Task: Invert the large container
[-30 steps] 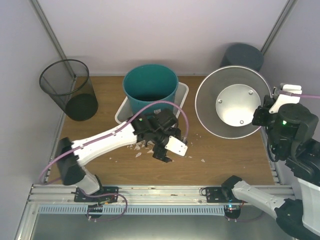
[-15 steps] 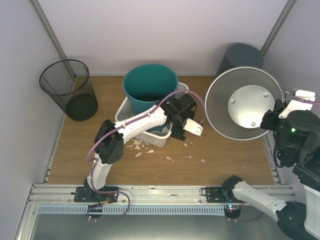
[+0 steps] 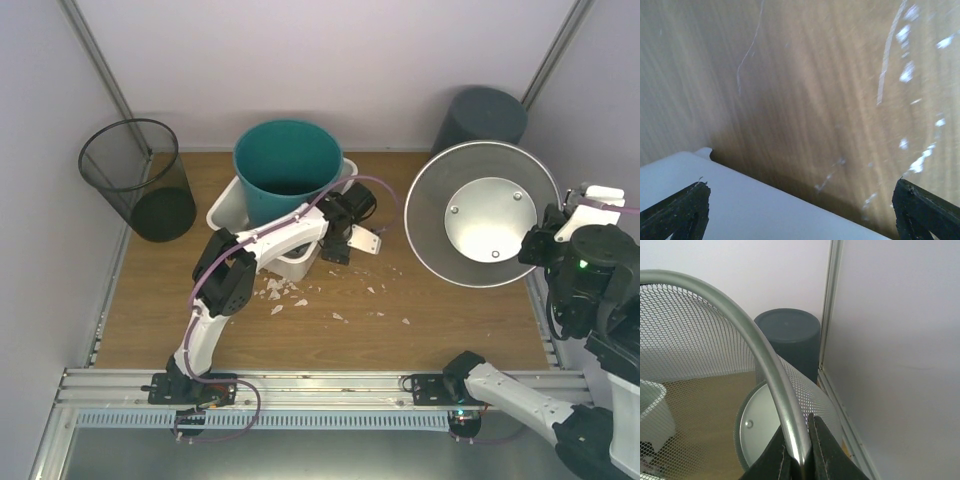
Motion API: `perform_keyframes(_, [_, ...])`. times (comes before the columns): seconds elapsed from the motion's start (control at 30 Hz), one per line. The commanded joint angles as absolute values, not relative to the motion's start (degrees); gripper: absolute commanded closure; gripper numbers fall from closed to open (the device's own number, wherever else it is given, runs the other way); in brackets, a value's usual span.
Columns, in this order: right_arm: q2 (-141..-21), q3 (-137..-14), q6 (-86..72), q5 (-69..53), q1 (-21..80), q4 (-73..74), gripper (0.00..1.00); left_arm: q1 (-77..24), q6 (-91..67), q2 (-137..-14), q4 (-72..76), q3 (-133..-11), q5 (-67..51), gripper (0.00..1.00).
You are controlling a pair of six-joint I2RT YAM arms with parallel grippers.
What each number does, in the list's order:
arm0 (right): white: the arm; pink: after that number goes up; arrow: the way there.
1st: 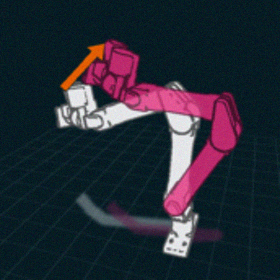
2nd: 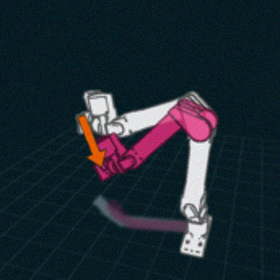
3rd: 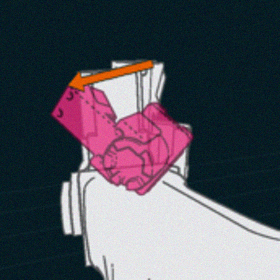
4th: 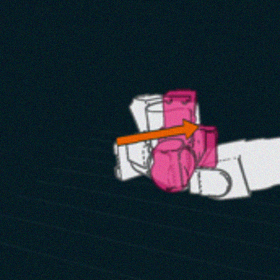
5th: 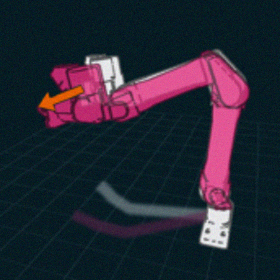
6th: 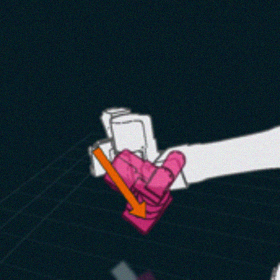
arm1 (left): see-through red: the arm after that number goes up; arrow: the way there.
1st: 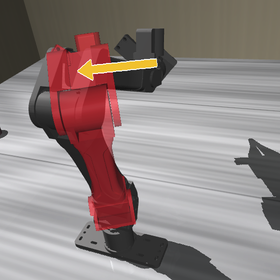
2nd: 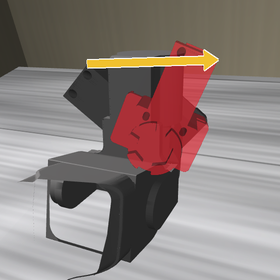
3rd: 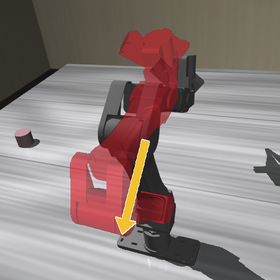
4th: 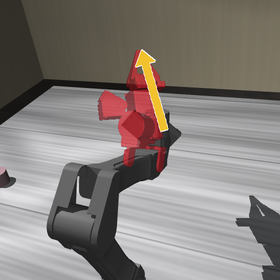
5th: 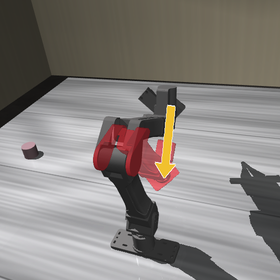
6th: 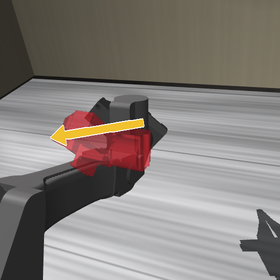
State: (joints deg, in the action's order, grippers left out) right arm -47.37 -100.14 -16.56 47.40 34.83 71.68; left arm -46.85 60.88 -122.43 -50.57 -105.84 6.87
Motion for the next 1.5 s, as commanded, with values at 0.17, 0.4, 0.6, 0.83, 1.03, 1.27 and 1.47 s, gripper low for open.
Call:
perform_keyframes(0.17, [-46.64, -99.32, -18.66, 46.3, 35.22, 66.18, 0.99, -40.51, 56.63, -131.32, -42.18, -111.66, 21.97, 0.01])
perform_keyframes(0.4, [-47.15, -97.96, -17.26, 43.7, 35.16, 65.43, 0.99, -35.13, 56.64, -136.93, -39.04, -115.81, 26.99, 0.01])
perform_keyframes(0.6, [-47.33, -94.98, -15.38, 39.28, 35.16, 63.03, 0.99, -31.87, 56.54, -138.39, -37.54, -117.57, 27.76, 0.01])
perform_keyframes(0.83, [-47.75, -91.86, -14.86, 35.11, 35.19, 61.7, 0.99, -34.14, 46.78, -128.55, -43.04, -117.37, 12.28, 0.01])
perform_keyframes(1.03, [-48.38, -88.51, -16.92, 32.76, 35.22, 62.81, 1.0, -37.06, 39.4, -120.68, -46.45, -116.71, 0.49, 0.01])
perform_keyframes(1.27, [-49.48, -83.76, -21.28, 29.06, 35.16, 63.45, 0.99, -40.45, 34.81, -116.3, -46.3, -117.96, -1.84, 0.01])
perform_keyframes(1.47, [-51.89, -82.07, -24.75, 24.03, 35.21, 63.54, 0.99, -40.61, 30.1, -109.74, -42.5, -117.49, 1.11, 0.01])
